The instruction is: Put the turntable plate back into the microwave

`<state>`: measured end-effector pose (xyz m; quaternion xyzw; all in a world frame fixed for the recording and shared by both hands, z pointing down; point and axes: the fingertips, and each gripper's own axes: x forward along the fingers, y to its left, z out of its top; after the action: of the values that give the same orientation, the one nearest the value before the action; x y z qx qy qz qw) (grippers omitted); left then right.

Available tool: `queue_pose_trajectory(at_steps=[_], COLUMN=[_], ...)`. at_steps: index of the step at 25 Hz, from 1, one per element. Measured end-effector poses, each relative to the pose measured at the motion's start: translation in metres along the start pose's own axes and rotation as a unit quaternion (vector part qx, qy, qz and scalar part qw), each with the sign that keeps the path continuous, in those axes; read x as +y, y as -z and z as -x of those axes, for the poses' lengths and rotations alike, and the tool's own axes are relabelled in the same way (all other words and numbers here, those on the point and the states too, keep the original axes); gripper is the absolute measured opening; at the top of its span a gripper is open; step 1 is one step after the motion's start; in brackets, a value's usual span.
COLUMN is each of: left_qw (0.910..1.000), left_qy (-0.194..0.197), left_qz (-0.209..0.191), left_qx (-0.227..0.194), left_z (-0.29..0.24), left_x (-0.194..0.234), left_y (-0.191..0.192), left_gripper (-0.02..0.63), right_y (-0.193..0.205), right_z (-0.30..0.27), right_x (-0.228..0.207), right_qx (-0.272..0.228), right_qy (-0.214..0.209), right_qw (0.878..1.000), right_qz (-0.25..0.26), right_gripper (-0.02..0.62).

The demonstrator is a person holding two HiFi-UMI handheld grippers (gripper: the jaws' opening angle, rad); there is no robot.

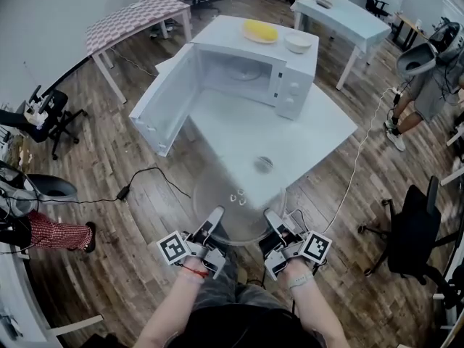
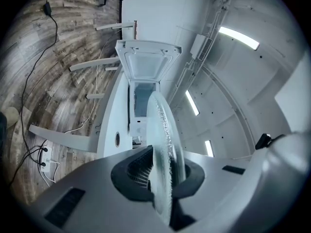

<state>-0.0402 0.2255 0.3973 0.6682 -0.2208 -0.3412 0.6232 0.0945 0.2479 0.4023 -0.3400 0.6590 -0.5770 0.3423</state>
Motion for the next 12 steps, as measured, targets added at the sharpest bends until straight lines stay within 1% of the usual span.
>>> queue_pose_trajectory(at_steps=[8,12], left_qw=[1.0,1.0], left_qy=[-0.001,0.0], left_qz=[0.006,0.004], left_qx=[0.005,0.009], left_z=[-0.034,-0.048], left_x=[0.007,0.011], left_y=[-0.021,-0.037], left_gripper=[0.034,0.034], right_y=[-0.026,-0.035], right_z=[-0.028,-0.046], right_x=[-0.006,-0.01], right_qx=[-0.004,-0.006], right_qy=[0.009,0.006], right_qw=[1.0,1.0], right_qz=[0.002,0.0], right_gripper=[0.044,0.044])
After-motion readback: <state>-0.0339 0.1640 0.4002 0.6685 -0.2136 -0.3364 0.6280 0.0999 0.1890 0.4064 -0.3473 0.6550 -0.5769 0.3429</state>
